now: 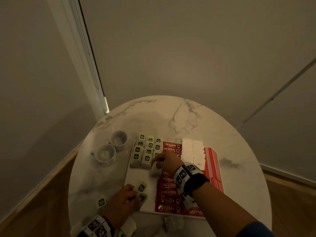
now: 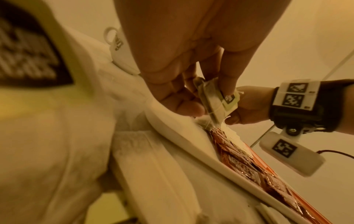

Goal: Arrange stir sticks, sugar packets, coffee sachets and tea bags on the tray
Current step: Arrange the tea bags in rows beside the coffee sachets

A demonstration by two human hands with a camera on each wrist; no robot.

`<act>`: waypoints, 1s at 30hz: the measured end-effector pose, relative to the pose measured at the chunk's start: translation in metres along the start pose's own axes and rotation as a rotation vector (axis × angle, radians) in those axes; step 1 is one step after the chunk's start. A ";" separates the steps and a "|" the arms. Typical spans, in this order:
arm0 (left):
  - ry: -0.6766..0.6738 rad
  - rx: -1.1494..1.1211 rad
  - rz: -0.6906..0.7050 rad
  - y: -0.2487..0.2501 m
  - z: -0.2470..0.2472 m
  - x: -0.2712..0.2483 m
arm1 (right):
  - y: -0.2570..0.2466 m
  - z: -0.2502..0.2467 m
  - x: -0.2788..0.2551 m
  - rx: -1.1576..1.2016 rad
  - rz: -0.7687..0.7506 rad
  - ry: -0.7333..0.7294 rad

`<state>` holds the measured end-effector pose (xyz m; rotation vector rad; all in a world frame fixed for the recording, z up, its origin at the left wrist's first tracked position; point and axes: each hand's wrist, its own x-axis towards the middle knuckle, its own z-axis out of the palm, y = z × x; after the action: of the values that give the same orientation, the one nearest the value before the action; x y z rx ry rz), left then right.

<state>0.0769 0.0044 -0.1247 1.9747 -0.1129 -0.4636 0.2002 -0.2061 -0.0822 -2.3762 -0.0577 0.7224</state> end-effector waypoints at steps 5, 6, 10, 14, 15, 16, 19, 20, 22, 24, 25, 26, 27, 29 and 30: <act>-0.006 -0.018 -0.007 0.000 -0.003 -0.001 | 0.001 0.002 0.013 -0.077 -0.029 0.083; -0.018 -0.016 0.005 -0.003 -0.002 0.000 | 0.001 0.002 0.014 -0.080 -0.032 0.094; -0.020 -0.052 -0.008 0.001 -0.004 0.000 | 0.003 0.002 0.018 -0.061 -0.034 0.101; -0.027 -0.036 -0.016 -0.002 -0.001 0.004 | 0.003 -0.005 0.020 0.036 -0.031 0.078; -0.021 -0.023 -0.009 -0.003 0.000 0.006 | 0.003 -0.006 0.021 0.056 -0.038 0.080; -0.012 -0.026 -0.005 -0.002 0.000 0.006 | 0.002 -0.008 0.022 0.066 -0.043 0.085; -0.020 -0.025 -0.018 -0.002 0.002 0.008 | 0.000 -0.009 0.025 0.029 -0.060 0.102; -0.018 -0.019 -0.015 0.000 0.002 0.007 | -0.001 -0.008 0.026 -0.006 -0.066 0.105; -0.022 -0.032 -0.009 0.003 0.002 0.008 | -0.001 -0.007 0.028 -0.084 -0.074 0.130; -0.032 -0.057 -0.014 0.009 0.003 0.010 | 0.000 -0.007 0.025 -0.127 -0.069 0.216; -0.044 -0.077 -0.011 0.011 0.004 0.013 | 0.000 -0.009 0.021 -0.116 -0.069 0.275; -0.051 -0.092 -0.010 0.013 0.005 0.014 | -0.002 -0.011 0.014 -0.093 -0.071 0.337; -0.050 -0.115 -0.011 0.015 0.006 0.015 | -0.003 -0.014 0.005 -0.052 -0.070 0.375; -0.032 -0.154 -0.019 0.020 0.007 0.018 | -0.005 -0.016 -0.015 0.115 -0.061 0.296; -0.033 -0.165 -0.017 0.021 0.008 0.020 | -0.007 -0.015 -0.025 0.213 -0.062 0.178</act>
<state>0.0953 -0.0176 -0.1144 1.8083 -0.0764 -0.5009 0.1874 -0.2151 -0.0562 -2.2139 0.0201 0.4617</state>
